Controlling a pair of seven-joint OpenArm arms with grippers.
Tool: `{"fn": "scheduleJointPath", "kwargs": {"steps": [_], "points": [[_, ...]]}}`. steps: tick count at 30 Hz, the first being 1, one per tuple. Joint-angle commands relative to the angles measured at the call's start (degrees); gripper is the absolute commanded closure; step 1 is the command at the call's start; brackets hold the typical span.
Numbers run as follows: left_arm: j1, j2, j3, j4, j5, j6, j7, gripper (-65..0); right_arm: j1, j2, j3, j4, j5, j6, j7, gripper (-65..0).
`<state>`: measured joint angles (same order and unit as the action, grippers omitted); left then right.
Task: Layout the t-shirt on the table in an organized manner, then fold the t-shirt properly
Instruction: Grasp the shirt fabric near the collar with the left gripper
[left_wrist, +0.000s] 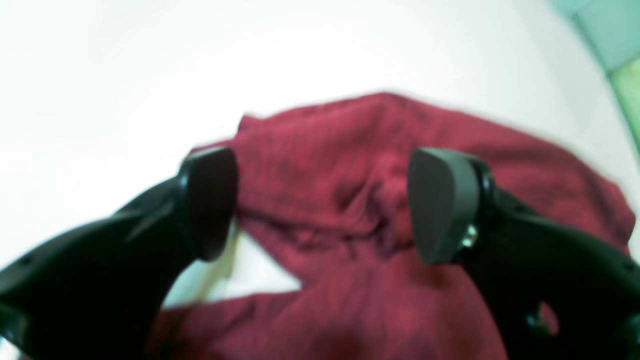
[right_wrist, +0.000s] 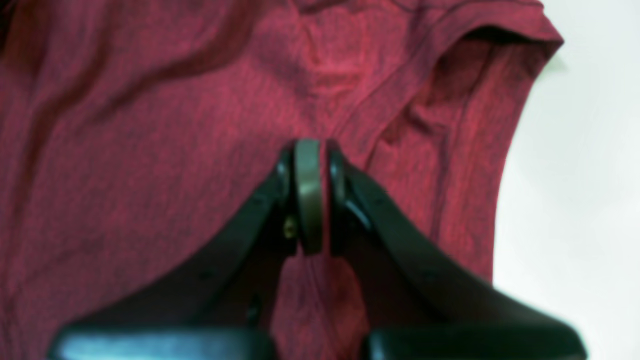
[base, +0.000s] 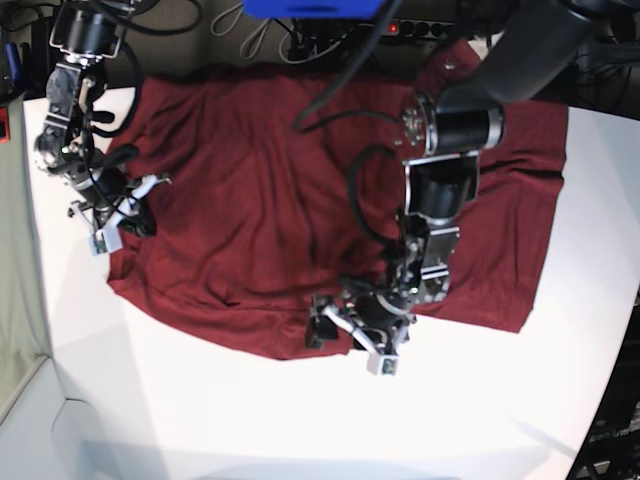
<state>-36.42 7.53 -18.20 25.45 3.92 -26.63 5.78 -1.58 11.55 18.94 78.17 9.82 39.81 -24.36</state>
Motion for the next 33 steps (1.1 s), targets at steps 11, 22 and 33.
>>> {"fn": "scheduleJointPath", "kwargs": {"steps": [11,22,33], "points": [[-2.92,-0.63,0.48,-5.98,-1.24,7.51,-6.97,-51.8,0.75,0.8,0.27,1.08,1.03,0.19,1.37,-1.5],[-3.0,0.07,12.61,-9.85,0.6,7.6,-7.06,-47.5,-0.92,1.06,0.27,1.17,1.03,0.19,1.37,-1.5],[-3.0,-0.19,10.33,-7.47,0.52,14.72,-7.23,0.0,-2.15,1.77,0.36,1.52,1.12,0.19,1.46,-1.5]]}}
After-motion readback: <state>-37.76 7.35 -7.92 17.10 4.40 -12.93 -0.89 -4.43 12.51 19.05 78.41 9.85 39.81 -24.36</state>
